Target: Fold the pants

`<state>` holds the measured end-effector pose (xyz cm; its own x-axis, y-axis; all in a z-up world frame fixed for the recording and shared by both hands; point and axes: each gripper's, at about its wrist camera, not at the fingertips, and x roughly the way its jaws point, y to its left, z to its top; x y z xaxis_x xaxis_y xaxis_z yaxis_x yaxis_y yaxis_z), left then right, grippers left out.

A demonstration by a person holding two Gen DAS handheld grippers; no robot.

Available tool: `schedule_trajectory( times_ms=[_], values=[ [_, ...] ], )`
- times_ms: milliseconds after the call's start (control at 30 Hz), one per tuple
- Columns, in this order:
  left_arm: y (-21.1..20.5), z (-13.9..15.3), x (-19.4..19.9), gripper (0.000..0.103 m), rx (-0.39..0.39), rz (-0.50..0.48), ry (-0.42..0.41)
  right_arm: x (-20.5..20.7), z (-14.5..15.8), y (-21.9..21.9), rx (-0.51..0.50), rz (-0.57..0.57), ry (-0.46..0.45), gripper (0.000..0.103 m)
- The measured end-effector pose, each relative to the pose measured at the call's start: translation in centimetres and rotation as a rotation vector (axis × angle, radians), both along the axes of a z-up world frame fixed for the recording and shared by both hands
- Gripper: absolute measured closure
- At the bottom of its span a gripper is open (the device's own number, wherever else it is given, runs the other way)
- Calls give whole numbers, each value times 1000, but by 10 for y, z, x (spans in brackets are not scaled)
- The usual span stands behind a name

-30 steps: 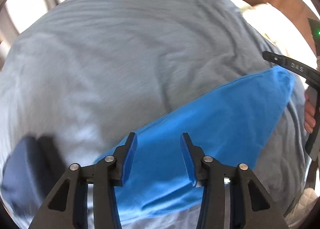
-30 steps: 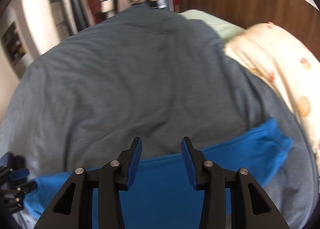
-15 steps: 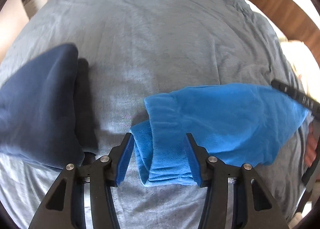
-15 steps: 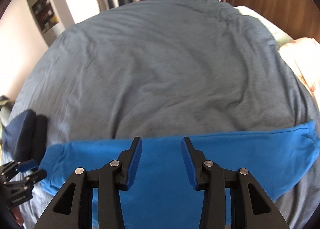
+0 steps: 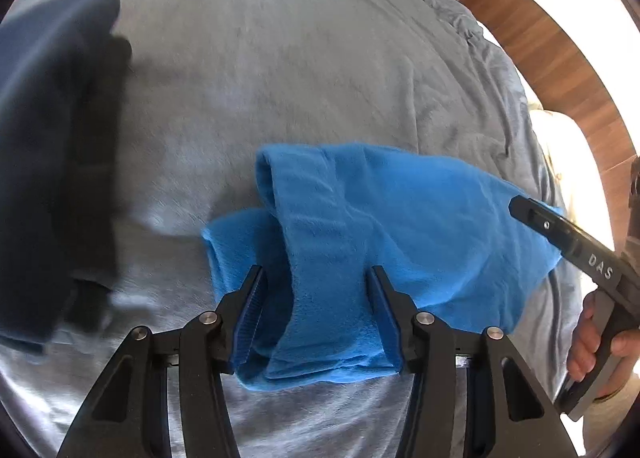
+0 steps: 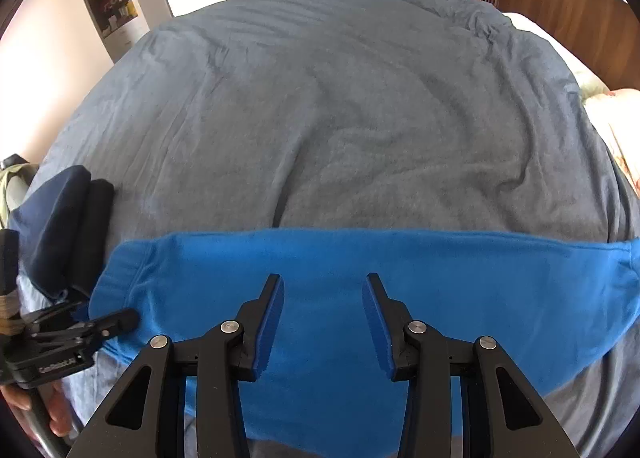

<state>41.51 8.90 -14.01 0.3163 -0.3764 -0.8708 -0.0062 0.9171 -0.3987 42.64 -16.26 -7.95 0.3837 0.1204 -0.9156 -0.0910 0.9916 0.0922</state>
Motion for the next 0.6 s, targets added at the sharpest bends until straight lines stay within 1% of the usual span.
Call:
schedule_trajectory(
  times_ms=[33, 67, 100, 167, 233, 333, 433, 467, 500, 600],
  values=[
    [2, -2, -1, 63, -29, 3, 0, -2, -1, 1, 1, 0, 3, 62],
    [2, -4, -2, 72, -65, -1, 6, -3, -1, 3, 2, 1, 6, 62],
    [4, -5, -5, 76, -78, 8, 9, -6, -2, 6, 2, 4, 11, 62],
    [5, 1, -11, 85, -68, 4, -8, -9, -2, 11, 5, 13, 13, 62],
    [9, 12, -20, 88, -85, 10, -28, -12, 0, 17, 17, 31, 7, 62],
    [14, 24, -36, 88, -108, 19, -38, -13, 6, 30, 61, 73, -17, 62],
    [20, 25, -46, 89, -113, 25, -35, -5, 11, 49, 155, 136, -27, 62],
    [24, 24, -48, 89, -105, 32, -32, -1, 12, 57, 192, 164, -24, 62],
    [29, 21, -49, 89, -112, 38, -28, 3, 11, 65, 221, 197, -16, 62],
    [37, 13, -47, 89, -169, 60, -20, 16, 4, 96, 281, 329, 21, 62]
  ],
)
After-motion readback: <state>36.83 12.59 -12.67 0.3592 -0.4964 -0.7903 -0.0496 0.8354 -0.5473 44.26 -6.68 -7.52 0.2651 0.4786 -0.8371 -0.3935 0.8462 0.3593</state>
